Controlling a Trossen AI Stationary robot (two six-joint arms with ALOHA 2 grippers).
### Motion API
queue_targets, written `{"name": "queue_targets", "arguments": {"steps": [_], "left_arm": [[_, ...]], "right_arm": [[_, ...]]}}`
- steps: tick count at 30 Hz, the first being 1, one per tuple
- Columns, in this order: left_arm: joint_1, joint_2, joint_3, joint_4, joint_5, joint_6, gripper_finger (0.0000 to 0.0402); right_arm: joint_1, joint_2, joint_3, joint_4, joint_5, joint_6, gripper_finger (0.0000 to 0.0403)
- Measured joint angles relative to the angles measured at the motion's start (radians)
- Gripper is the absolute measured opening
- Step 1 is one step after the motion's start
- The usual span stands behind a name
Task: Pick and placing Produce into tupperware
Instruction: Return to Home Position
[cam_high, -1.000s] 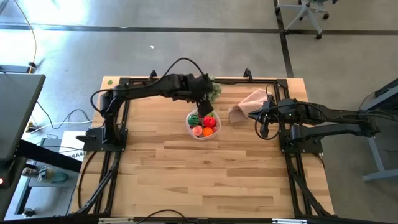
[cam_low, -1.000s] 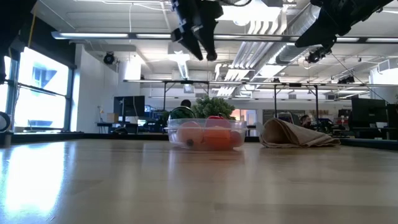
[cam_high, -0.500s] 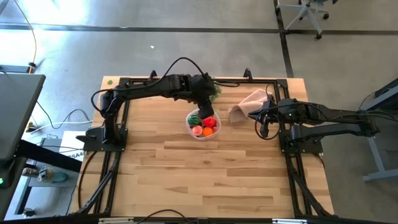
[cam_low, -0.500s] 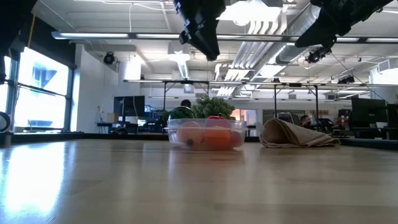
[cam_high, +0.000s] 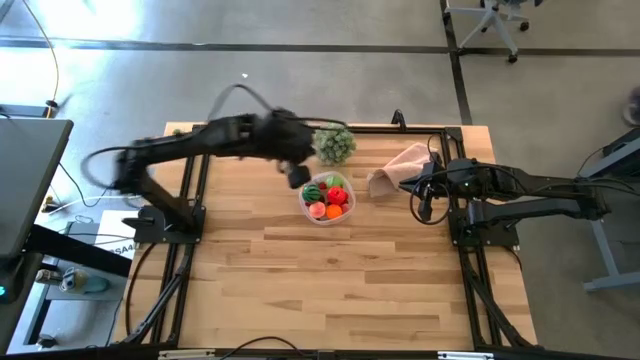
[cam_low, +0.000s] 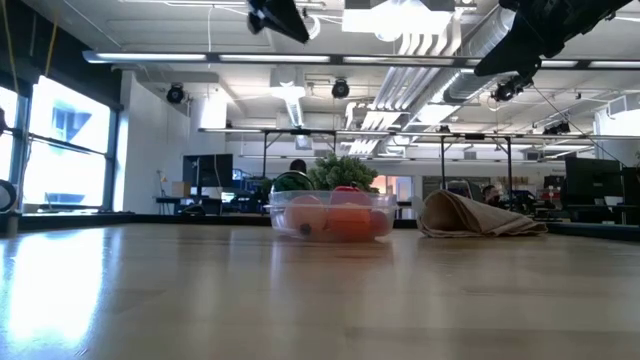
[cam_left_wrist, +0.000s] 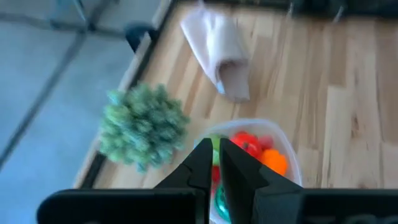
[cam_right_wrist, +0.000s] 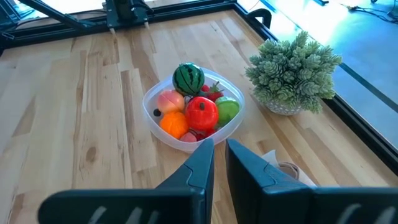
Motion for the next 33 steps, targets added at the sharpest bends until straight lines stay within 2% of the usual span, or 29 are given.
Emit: {"name": "queue_targets", "arguments": {"steps": [5, 12, 18, 27, 33], "left_arm": [[0.013, -0.243, -0.249, 0.172, 0.064, 0.020, 0.0004], [0.011, -0.570, -0.557, 0.322, 0.100, 0.047, 0.0005], [0.010, -0.853, -0.795, 0.492, 0.202, 0.036, 0.0004], [0.010, -1.182, -1.040, 0.640, 0.213, -0.038, 0.0005], [0.010, -1.353, -1.182, 0.734, 0.203, -0.067, 0.0005]], "right_arm": [[0.000, 0.000, 0.000, 0.000, 0.000, 0.000, 0.0030], [0.000, 0.000, 0.000, 0.000, 0.001, 0.000, 0.0030], [0.000, 0.000, 0.000, 0.000, 0.001, 0.000, 0.0030], [0.000, 0.000, 0.000, 0.000, 0.000, 0.000, 0.0030], [0.000, 0.000, 0.000, 0.000, 0.000, 0.000, 0.0030]]}}
